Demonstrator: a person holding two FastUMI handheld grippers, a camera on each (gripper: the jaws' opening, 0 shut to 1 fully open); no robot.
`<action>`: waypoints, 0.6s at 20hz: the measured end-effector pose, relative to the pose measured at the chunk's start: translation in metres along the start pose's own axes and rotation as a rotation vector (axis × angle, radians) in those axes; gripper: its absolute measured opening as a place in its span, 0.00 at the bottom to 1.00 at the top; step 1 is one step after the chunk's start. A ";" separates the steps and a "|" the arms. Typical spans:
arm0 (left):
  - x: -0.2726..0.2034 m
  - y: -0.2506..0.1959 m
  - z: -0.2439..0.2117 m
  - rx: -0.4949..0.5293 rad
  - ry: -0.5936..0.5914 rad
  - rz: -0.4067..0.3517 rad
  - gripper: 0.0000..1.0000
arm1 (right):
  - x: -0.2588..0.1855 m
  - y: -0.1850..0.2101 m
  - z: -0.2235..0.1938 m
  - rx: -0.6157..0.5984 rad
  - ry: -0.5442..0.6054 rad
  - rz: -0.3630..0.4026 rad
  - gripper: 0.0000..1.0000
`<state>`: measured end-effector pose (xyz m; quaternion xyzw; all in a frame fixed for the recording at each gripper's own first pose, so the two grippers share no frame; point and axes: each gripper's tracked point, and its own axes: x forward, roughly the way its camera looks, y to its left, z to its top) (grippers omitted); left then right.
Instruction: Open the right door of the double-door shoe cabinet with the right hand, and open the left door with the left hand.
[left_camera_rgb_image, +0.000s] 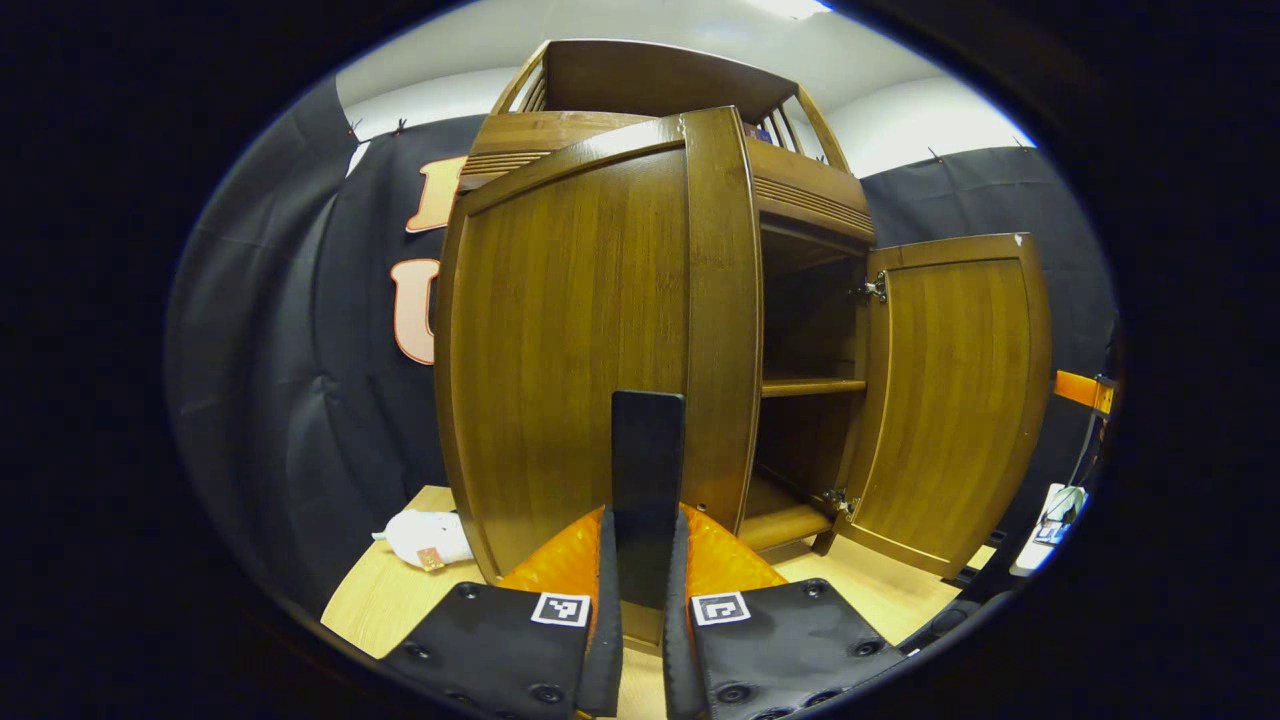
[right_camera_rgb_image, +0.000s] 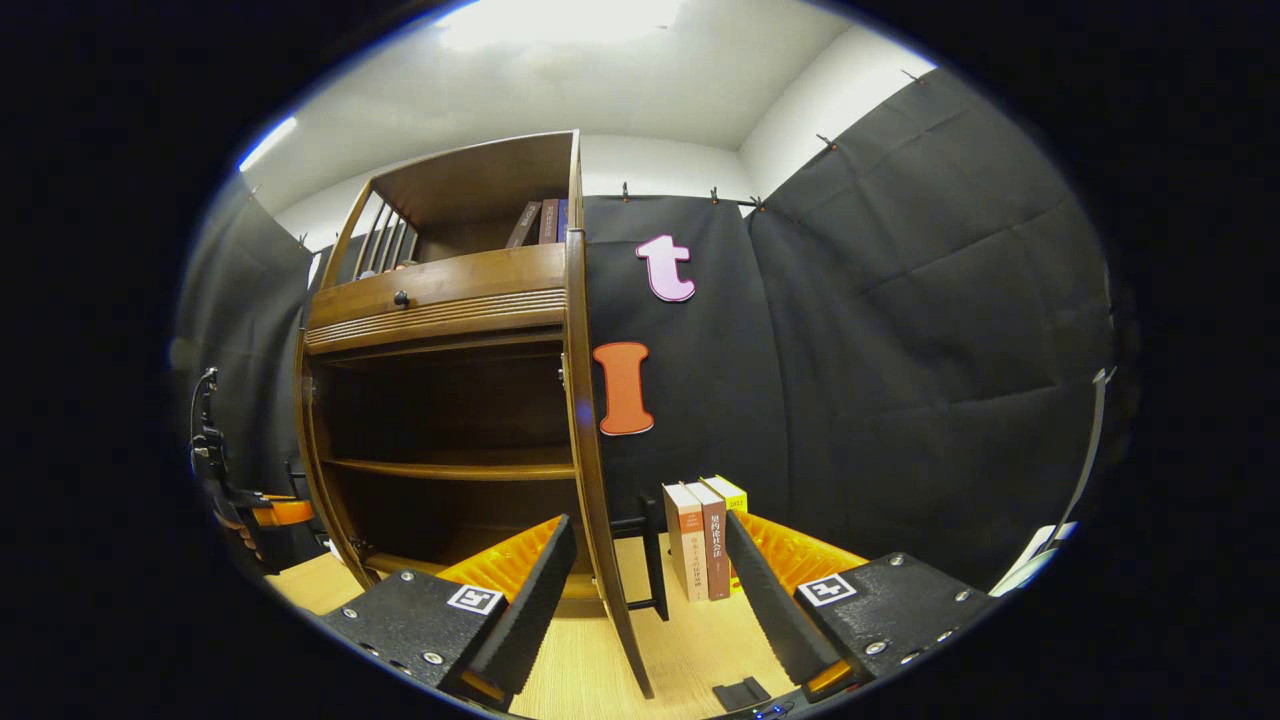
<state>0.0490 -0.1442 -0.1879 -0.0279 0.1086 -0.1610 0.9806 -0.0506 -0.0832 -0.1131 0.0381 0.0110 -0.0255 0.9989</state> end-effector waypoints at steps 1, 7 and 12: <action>-0.004 0.003 -0.001 0.002 0.001 0.004 0.24 | -0.001 0.002 0.001 -0.002 -0.001 0.004 0.99; -0.020 0.019 0.000 0.016 -0.008 0.048 0.23 | -0.003 0.016 0.003 -0.023 0.002 0.031 0.99; -0.049 0.044 0.000 0.072 -0.006 0.116 0.14 | -0.005 0.032 0.003 -0.024 0.001 0.059 0.99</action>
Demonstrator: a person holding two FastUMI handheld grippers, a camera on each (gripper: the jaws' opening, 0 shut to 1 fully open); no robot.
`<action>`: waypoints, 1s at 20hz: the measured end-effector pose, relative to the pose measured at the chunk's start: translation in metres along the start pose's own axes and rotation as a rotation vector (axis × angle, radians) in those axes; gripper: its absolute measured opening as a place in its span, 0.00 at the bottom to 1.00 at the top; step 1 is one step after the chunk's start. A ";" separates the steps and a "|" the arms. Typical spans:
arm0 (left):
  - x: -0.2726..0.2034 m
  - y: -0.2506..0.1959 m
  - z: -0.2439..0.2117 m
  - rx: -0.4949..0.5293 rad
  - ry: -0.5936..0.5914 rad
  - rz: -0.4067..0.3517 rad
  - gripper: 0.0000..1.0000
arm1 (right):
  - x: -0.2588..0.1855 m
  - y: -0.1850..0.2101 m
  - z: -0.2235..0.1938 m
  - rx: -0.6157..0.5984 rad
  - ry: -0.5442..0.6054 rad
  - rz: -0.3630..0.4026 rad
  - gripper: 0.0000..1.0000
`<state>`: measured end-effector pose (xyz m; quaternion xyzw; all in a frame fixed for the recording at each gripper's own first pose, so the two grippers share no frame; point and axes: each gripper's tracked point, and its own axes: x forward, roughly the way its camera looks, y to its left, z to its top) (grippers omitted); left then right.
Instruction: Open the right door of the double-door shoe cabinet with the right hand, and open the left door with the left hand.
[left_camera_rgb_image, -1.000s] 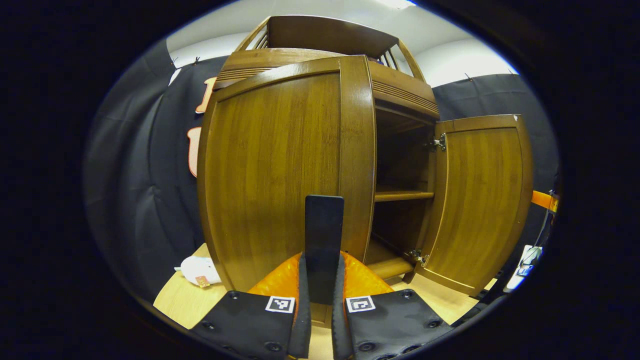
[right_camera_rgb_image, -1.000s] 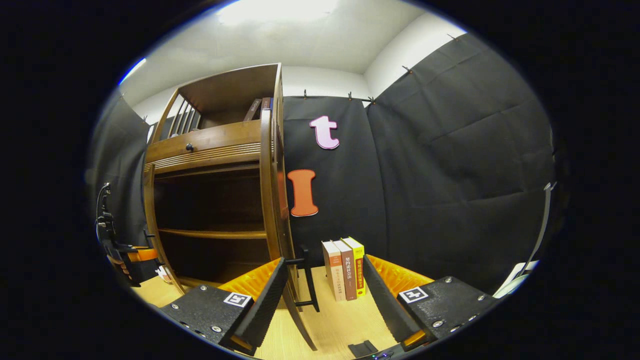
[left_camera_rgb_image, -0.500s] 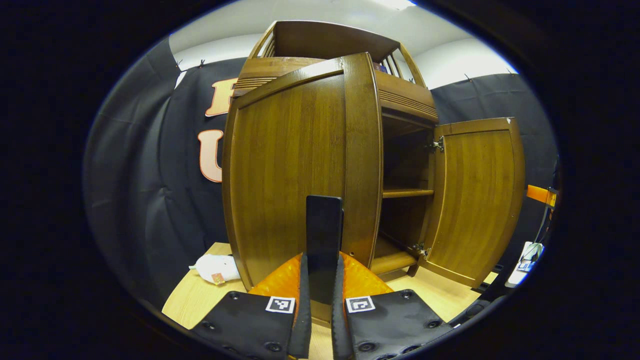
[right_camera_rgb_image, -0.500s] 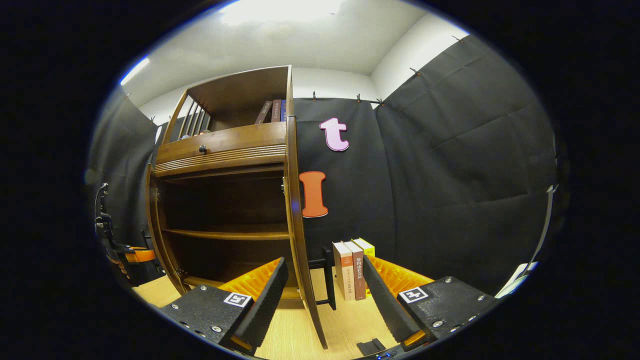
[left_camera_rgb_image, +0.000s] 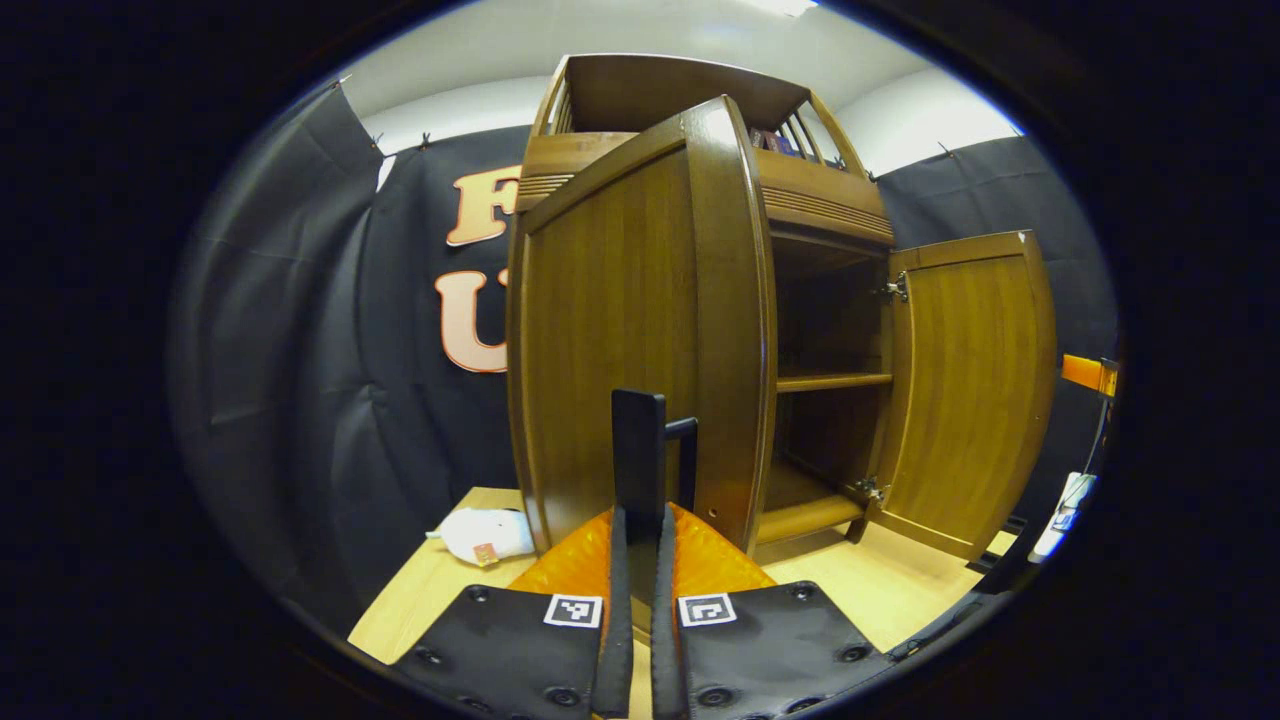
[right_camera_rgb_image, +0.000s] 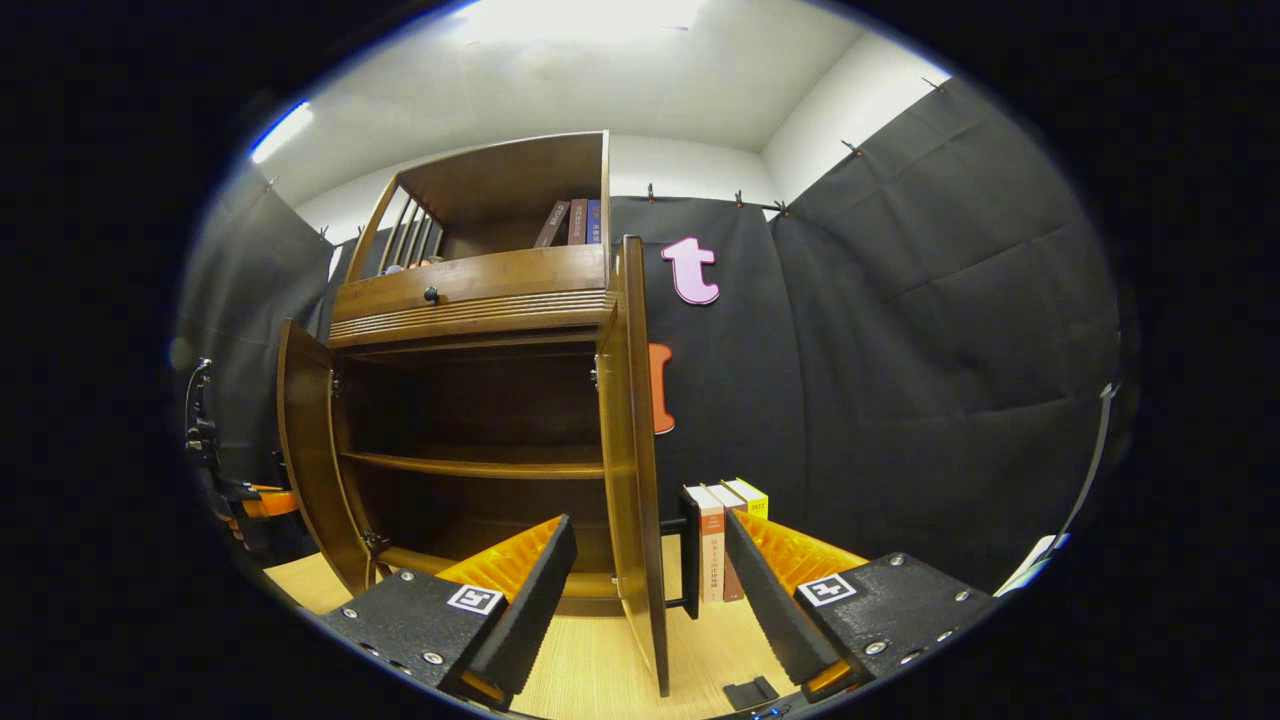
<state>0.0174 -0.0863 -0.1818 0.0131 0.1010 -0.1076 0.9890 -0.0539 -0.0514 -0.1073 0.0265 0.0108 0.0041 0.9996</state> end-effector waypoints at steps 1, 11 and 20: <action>-0.002 0.004 0.001 0.006 -0.004 0.005 0.14 | 0.001 0.004 0.001 0.004 0.000 0.006 0.99; -0.022 0.049 0.000 -0.012 -0.017 0.017 0.07 | 0.006 0.046 0.001 0.006 -0.003 0.071 0.99; -0.033 0.103 -0.001 -0.053 -0.027 0.070 0.06 | 0.014 0.083 -0.002 0.013 0.005 0.115 0.99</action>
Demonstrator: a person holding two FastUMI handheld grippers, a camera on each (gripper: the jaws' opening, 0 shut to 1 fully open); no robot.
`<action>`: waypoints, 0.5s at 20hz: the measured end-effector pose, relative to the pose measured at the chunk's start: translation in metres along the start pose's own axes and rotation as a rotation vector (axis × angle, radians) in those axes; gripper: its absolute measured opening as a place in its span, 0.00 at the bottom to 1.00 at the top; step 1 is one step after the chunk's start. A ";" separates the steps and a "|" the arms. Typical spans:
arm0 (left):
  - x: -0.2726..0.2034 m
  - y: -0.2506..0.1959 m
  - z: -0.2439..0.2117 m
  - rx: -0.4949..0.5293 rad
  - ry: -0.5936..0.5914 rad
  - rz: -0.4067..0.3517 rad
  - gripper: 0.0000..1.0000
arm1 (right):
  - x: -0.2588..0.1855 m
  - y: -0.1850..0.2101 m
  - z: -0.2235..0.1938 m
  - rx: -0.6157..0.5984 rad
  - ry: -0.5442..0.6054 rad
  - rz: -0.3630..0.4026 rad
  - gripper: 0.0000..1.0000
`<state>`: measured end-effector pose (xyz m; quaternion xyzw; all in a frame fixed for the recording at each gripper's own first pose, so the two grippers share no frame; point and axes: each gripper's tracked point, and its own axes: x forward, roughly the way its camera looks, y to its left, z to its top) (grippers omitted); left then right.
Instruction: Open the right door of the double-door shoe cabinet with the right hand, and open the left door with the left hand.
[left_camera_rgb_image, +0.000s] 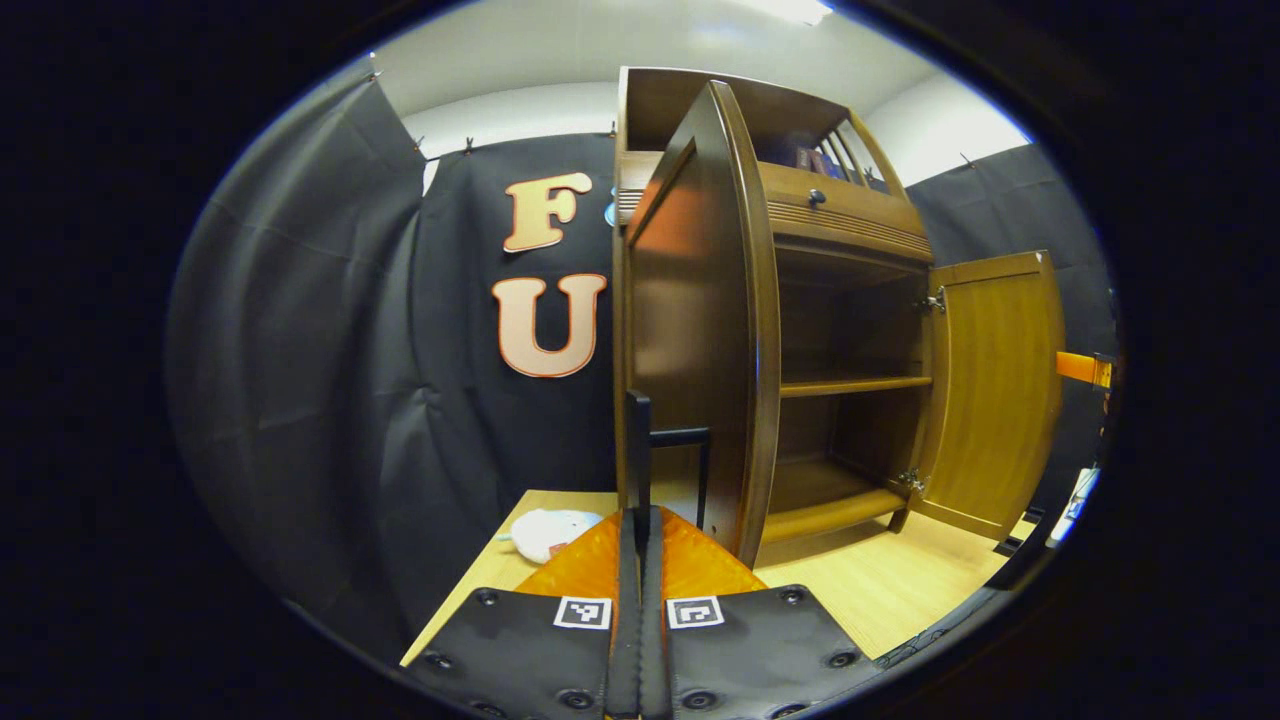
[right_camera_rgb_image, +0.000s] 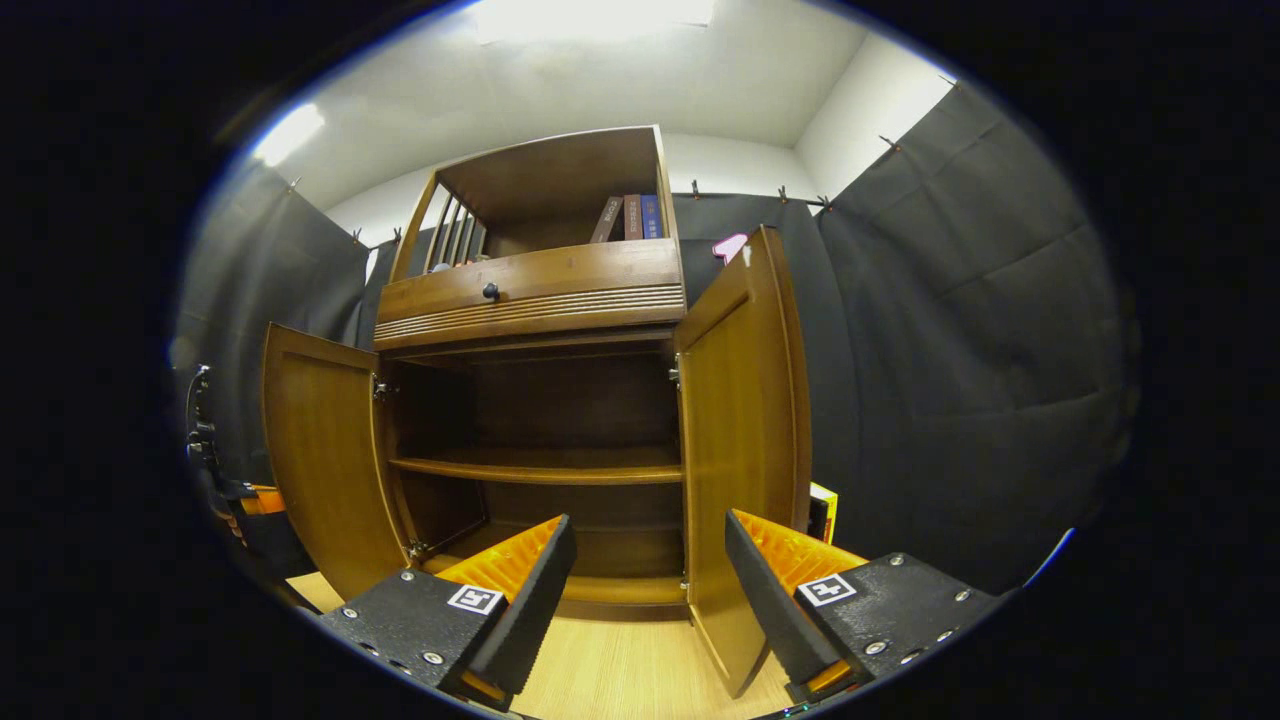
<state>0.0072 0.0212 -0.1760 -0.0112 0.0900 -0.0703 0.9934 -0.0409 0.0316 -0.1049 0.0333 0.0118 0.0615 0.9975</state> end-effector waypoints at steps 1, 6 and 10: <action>0.000 0.007 0.000 -0.004 -0.001 0.004 0.06 | 0.002 0.004 0.000 0.001 0.000 0.006 0.92; 0.002 0.032 0.000 -0.034 0.001 0.017 0.06 | 0.011 0.028 -0.003 0.006 -0.002 0.031 0.99; 0.004 0.048 -0.001 -0.063 0.005 -0.018 0.06 | 0.027 0.045 -0.008 0.020 0.010 0.051 0.99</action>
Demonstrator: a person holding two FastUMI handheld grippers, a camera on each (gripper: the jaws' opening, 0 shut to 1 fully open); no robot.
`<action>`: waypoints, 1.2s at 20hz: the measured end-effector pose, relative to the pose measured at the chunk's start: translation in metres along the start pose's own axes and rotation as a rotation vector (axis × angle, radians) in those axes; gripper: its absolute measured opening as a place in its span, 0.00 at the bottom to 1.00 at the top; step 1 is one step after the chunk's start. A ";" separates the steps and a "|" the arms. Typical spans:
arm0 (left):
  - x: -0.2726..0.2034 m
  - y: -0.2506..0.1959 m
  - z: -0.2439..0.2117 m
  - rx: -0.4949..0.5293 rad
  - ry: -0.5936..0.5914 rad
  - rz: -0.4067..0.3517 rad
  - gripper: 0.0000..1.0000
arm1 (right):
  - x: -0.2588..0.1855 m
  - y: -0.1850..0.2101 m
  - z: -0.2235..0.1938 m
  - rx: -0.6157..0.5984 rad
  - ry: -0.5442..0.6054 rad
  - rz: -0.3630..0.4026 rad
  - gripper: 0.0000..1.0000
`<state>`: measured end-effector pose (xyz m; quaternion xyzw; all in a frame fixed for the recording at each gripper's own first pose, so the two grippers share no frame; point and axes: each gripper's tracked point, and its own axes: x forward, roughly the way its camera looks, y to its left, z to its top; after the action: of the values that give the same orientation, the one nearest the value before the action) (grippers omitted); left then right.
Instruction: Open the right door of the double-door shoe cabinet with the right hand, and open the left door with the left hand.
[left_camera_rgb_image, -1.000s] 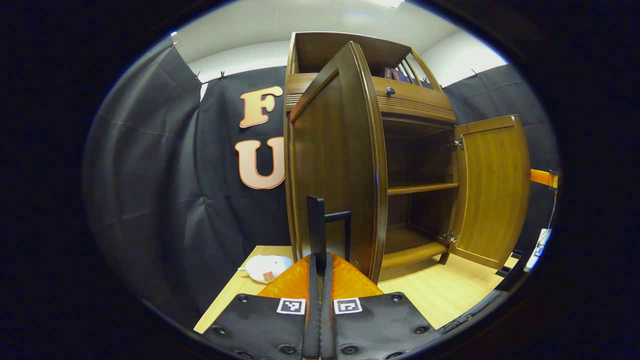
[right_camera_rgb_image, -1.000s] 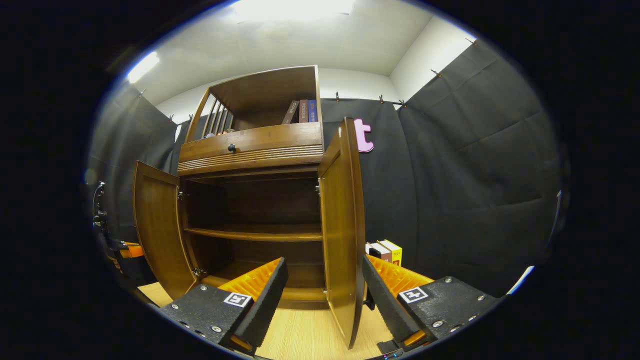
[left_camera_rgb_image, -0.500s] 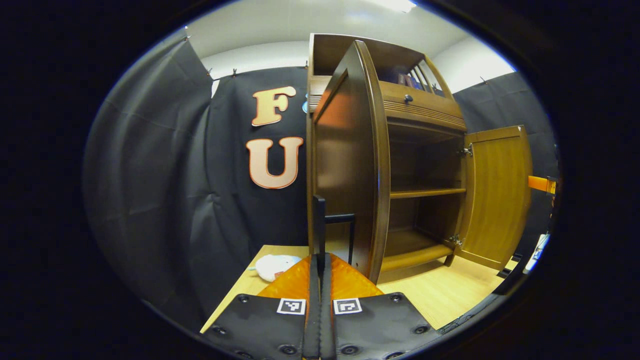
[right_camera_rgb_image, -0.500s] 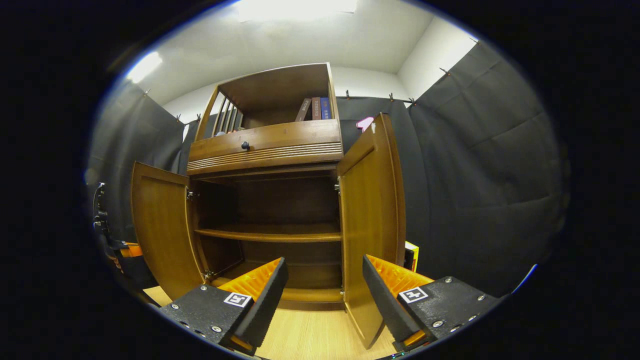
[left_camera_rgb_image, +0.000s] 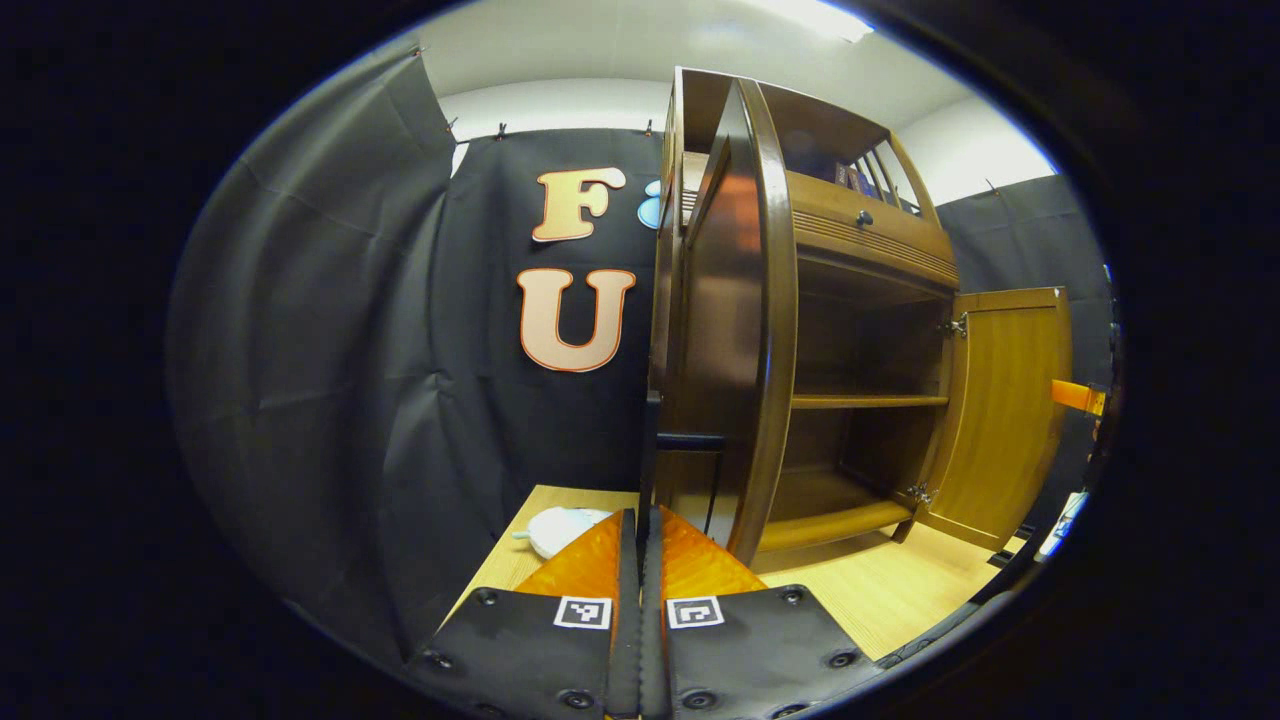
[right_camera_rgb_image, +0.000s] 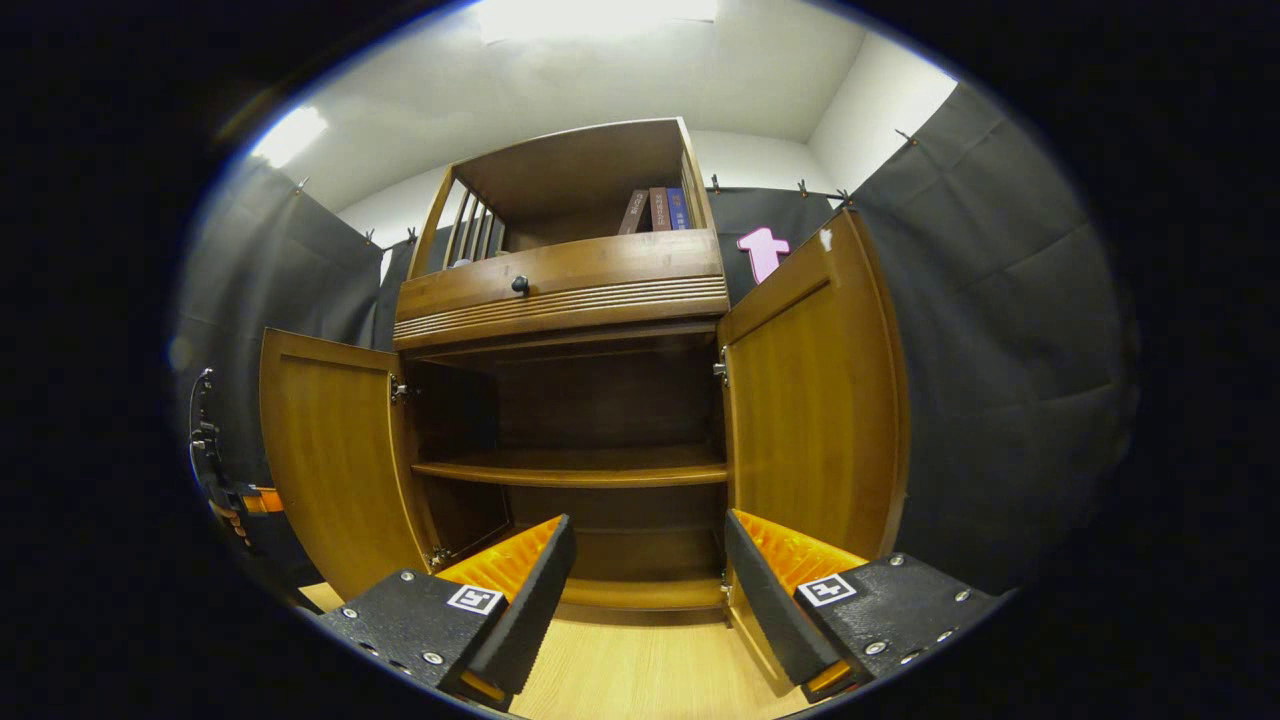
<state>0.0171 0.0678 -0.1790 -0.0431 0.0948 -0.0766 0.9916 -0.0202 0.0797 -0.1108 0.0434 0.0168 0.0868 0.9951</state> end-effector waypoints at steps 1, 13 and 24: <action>0.001 0.002 0.002 -0.003 0.001 -0.010 0.06 | 0.003 0.004 -0.002 0.001 0.003 0.007 0.99; -0.011 0.015 0.010 0.047 0.006 -0.043 0.07 | 0.028 0.042 -0.014 0.004 0.030 0.073 0.99; -0.062 0.008 0.074 0.072 -0.072 0.138 0.29 | 0.012 0.034 0.020 -0.039 -0.005 0.057 0.92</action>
<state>-0.0273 0.0907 -0.0958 -0.0035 0.0592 -0.0097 0.9982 -0.0131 0.1138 -0.0882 0.0249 0.0112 0.1154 0.9929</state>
